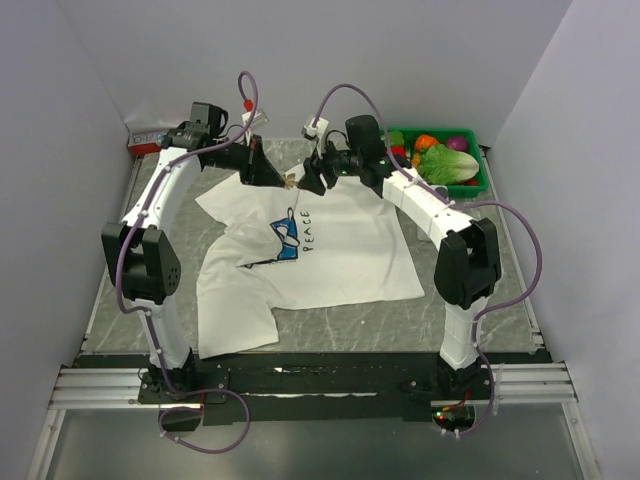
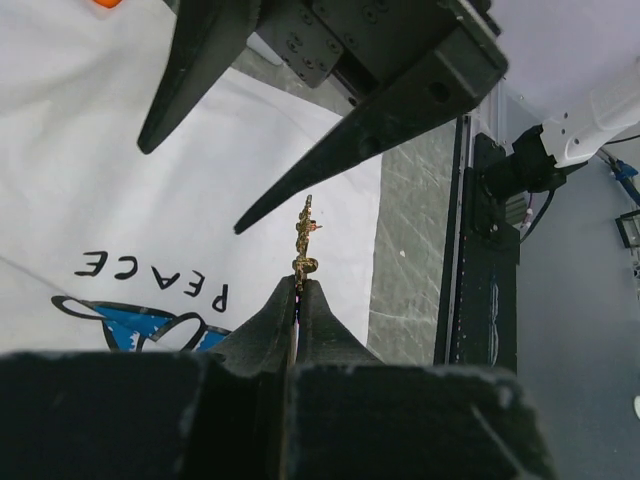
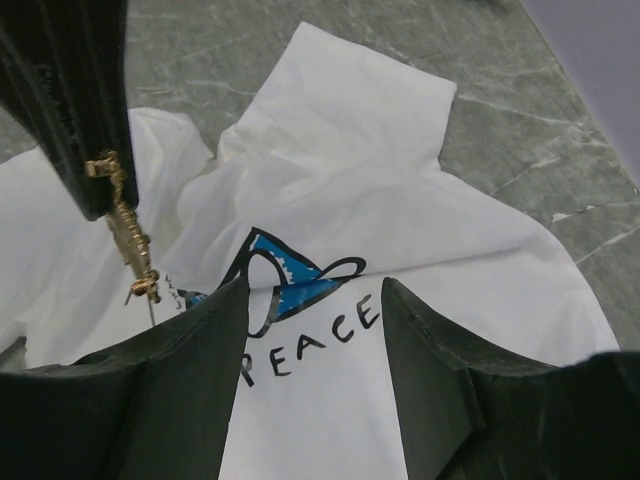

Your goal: Remove the brooch from the garment

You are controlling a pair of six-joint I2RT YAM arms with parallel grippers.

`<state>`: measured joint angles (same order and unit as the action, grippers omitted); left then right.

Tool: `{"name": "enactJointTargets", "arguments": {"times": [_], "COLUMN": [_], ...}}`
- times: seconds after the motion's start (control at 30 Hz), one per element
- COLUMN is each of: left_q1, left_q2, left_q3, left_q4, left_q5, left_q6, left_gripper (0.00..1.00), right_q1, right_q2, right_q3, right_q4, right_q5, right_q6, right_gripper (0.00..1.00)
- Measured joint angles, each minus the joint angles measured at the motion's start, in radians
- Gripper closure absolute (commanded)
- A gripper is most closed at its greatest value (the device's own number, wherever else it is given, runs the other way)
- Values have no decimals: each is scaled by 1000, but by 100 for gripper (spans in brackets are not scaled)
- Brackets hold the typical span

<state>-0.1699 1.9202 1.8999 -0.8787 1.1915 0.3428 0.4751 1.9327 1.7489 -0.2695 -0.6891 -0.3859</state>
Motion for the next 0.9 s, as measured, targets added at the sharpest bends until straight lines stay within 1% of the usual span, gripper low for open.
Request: {"name": "enactJointTargets", "arguments": {"times": [0.2,0.43,0.9], "left_q1": [6,-11,-39], "left_q2": [0,3,26], "left_q3": [-7,-7,13], "left_q4": [30,37,12], "left_q5": [-6,-26,-56], "left_q6": [-39,-41,13], "left_gripper": [99,99,99], "right_q1": [0,0,0], "right_q2": [0,-5,-12], "right_q3": [-2,-3,-3], "right_q4": [-6,-13,-27], "right_q5": [-68,-137,-166], "right_q6": [-1,15,34], "right_gripper": [39,39,39]}}
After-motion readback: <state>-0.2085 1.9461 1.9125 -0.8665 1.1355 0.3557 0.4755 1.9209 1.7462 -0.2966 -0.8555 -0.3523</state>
